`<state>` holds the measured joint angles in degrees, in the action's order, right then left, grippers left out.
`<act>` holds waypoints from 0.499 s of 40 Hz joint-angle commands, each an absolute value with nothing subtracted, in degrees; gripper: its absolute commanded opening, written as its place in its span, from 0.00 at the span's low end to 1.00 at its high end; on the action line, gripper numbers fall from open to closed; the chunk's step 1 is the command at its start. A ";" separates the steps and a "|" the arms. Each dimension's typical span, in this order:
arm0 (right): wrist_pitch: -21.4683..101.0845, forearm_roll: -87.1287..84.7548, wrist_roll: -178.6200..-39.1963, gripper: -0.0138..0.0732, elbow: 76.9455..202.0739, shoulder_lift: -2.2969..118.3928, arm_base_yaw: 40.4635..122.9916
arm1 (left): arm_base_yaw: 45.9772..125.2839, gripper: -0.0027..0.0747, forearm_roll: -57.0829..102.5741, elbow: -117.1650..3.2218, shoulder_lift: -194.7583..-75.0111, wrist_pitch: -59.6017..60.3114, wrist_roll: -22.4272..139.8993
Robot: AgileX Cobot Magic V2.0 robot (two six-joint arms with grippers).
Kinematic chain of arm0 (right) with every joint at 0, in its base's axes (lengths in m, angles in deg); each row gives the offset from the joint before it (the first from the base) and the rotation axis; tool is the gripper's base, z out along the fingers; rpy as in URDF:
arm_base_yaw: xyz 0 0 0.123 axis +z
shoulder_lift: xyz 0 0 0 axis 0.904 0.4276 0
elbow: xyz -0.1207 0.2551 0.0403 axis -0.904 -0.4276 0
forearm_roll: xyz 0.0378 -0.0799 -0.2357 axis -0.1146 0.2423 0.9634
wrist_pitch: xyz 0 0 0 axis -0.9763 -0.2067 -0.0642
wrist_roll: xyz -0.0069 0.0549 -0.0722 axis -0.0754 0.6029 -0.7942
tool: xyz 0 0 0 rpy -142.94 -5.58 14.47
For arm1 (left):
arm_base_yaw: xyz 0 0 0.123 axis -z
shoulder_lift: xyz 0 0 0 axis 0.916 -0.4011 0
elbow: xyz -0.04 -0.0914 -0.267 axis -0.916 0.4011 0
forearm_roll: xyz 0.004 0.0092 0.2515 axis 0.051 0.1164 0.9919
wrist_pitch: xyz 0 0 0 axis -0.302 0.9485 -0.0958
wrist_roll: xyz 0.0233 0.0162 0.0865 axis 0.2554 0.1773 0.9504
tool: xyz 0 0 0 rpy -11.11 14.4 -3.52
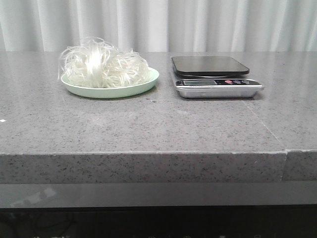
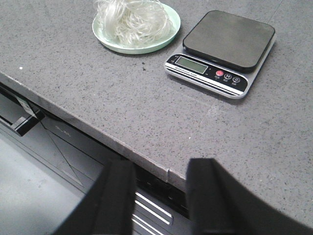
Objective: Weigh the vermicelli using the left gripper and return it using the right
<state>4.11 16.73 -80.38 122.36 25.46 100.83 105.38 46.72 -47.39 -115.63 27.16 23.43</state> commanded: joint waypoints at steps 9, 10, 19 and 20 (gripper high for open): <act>8.00 17.69 -80.33 0.39 123.80 25.84 100.77 | 105.66 0.23 46.41 -48.96 -115.50 23.27 22.69; 8.00 17.69 -80.33 0.38 123.80 25.84 100.77 | 105.66 0.23 46.41 -48.96 -115.50 23.27 22.69; 7.93 17.69 -80.33 0.38 123.80 25.84 100.77 | 105.66 0.24 46.41 -48.96 -115.50 23.27 22.69; 7.93 17.69 -80.33 0.38 123.80 25.84 100.77 | 105.66 0.24 46.41 -48.96 -115.50 23.27 22.69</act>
<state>4.11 16.82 -80.38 122.36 25.46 100.83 105.38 46.72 -47.39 -115.63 27.16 23.43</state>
